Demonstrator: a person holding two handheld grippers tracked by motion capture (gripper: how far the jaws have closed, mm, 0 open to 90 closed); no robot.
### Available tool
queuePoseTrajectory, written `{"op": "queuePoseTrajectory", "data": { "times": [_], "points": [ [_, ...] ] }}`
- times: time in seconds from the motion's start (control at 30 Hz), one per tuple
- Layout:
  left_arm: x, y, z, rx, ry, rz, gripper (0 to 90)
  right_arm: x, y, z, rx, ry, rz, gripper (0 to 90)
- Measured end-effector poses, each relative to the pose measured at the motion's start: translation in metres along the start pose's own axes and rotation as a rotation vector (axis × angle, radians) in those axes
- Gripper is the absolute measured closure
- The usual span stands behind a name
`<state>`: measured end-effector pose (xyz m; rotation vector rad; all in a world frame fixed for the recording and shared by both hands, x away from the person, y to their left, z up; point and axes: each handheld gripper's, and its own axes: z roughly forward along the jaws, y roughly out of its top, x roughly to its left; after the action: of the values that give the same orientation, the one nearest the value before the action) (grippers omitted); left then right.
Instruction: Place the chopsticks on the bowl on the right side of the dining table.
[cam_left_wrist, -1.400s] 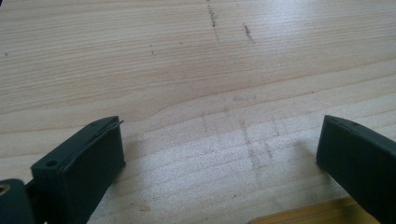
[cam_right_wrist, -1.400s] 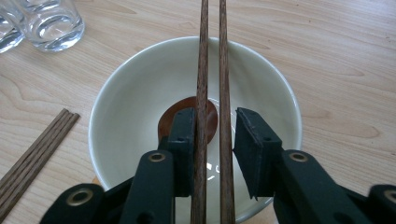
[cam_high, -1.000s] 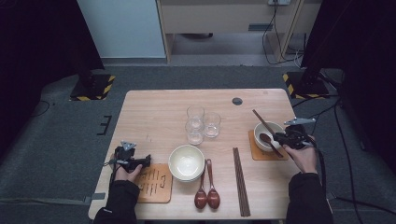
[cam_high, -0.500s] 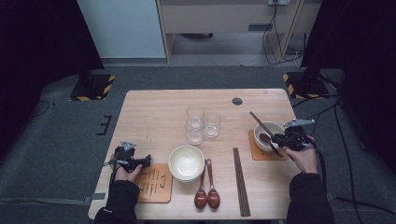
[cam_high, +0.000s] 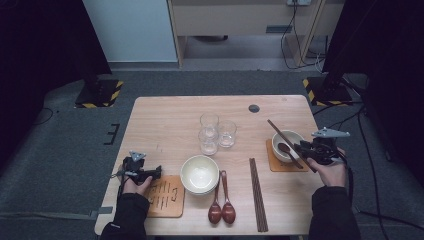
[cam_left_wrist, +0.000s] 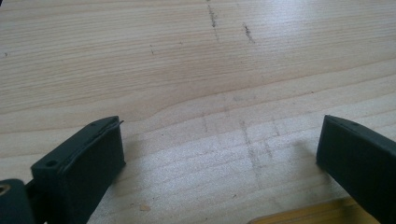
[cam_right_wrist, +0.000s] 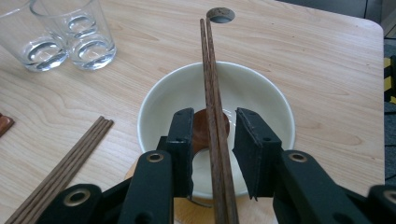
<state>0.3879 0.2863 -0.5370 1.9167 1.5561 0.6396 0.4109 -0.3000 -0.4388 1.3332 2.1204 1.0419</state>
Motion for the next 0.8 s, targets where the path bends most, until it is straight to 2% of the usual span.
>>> {"op": "queuePoseTrajectory", "data": {
  "times": [0.17, 0.37, 0.53, 0.8],
  "points": [
    [0.0, 0.0, 0.0, 0.0, 0.0, 0.0, 0.0, 0.004, -0.003, -0.008, -0.007, -0.021, 0.0, 69.4],
    [0.0, 0.0, 0.0, 0.0, 0.0, 0.0, 0.0, 0.006, -0.012, -0.021, -0.018, -0.032, 0.024, 73.1],
    [0.0, 0.0, 0.0, 0.0, 0.0, 0.0, 0.0, 0.007, -0.022, -0.027, 0.001, -0.035, 0.044, 75.9],
    [0.0, 0.0, 0.0, 0.0, 0.0, 0.0, 0.0, 0.01, -0.032, -0.032, 0.024, -0.05, 0.044, 78.8]
  ]
}}
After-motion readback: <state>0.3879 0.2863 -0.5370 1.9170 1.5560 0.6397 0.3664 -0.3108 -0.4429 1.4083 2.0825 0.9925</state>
